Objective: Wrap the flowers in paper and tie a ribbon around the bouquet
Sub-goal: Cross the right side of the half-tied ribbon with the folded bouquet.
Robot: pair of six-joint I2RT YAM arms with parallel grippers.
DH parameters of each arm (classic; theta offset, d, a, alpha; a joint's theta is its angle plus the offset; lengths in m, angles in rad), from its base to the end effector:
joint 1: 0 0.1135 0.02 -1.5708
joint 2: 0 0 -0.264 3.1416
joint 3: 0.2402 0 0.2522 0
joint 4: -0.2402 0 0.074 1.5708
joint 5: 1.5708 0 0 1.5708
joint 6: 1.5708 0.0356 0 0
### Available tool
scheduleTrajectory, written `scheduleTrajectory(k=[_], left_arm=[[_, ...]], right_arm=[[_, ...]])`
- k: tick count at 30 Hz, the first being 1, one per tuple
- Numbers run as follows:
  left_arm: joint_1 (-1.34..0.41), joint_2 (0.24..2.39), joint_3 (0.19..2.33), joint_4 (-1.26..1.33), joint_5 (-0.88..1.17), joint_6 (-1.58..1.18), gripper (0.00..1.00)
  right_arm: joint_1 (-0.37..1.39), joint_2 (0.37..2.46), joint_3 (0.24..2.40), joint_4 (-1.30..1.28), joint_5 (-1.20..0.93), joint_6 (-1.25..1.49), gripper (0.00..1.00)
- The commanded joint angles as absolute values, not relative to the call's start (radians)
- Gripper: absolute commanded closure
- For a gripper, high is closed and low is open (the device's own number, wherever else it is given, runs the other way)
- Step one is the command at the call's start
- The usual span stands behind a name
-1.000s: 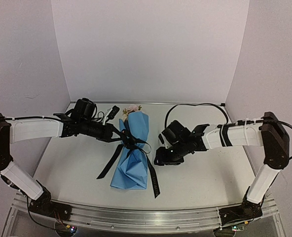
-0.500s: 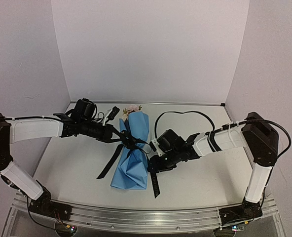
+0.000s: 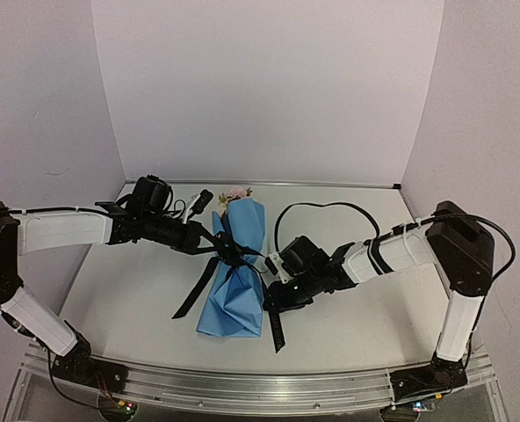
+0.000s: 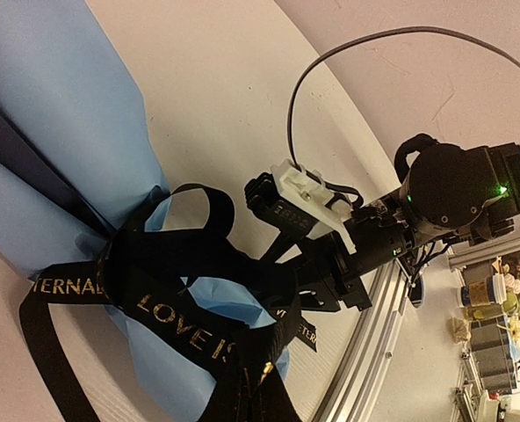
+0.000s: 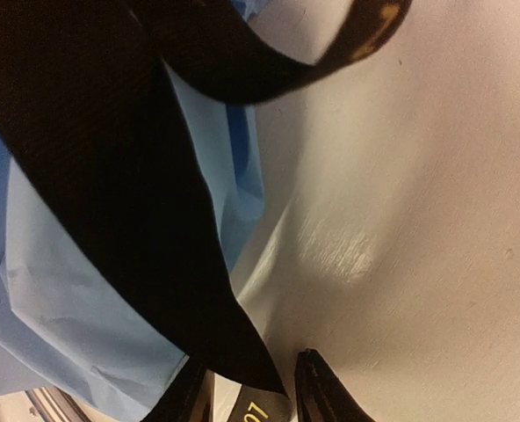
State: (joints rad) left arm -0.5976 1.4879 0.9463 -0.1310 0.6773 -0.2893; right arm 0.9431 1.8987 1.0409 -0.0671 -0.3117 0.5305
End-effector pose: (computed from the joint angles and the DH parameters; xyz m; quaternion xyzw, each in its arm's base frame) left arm 0.2508 -0.1977 0.2383 0.2730 0.8175 -0.4460 0.2415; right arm 0.2117 0.3104 0.1312 -0.2401 0.9069 0.3197 0.1333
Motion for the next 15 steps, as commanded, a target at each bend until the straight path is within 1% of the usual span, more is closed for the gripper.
scheduleTrajectory(k=[1,2,4,5,10,15], left_arm=[[-0.601,1.471,0.974,-0.119,0.670,-0.285,1.00],[-0.601,1.469,0.975,-0.123,0.670,-0.285,1.00],[-0.601,1.465,0.972,-0.126,0.667,-0.283,1.00],[-0.601,1.463,0.972,-0.128,0.666,-0.282,1.00],[-0.601,1.456,0.968,-0.128,0.663,-0.281,1.00],[-0.601,1.449,0.966,-0.122,0.658,-0.282,1.00]], right_arm=[[0.954,1.876,1.018,-0.040,-0.332,0.570,0.77],[0.953,1.855,1.014,-0.042,-0.331,0.580,0.85],[0.952,1.814,1.014,-0.059,-0.335,0.598,0.97],[0.952,1.791,1.023,-0.077,-0.344,0.608,1.00],[0.952,1.726,1.127,-0.135,-0.463,0.693,1.00],[0.947,1.759,1.251,-0.153,-0.512,0.831,1.00]])
